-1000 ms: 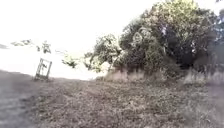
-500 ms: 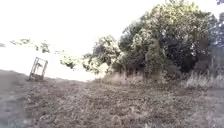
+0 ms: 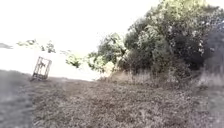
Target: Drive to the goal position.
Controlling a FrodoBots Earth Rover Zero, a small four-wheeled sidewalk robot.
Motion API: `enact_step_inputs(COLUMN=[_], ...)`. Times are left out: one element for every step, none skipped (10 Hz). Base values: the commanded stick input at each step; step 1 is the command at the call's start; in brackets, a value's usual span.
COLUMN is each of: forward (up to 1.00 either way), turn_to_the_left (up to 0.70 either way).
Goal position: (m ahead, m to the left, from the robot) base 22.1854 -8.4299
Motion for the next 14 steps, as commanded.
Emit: enact_step_inputs(forward=[0.7,0.7,0.7,0.7,0.7,0.7,0.7,0.7,0.7,0.7,0.7,0.7,0.7,0.7], turn_to_the_left=[0.0,0.29,0.22,0.15,0.08,0.01,0.0,0.0,0.0,0.0,0.0,0.0,0.0,0.0])
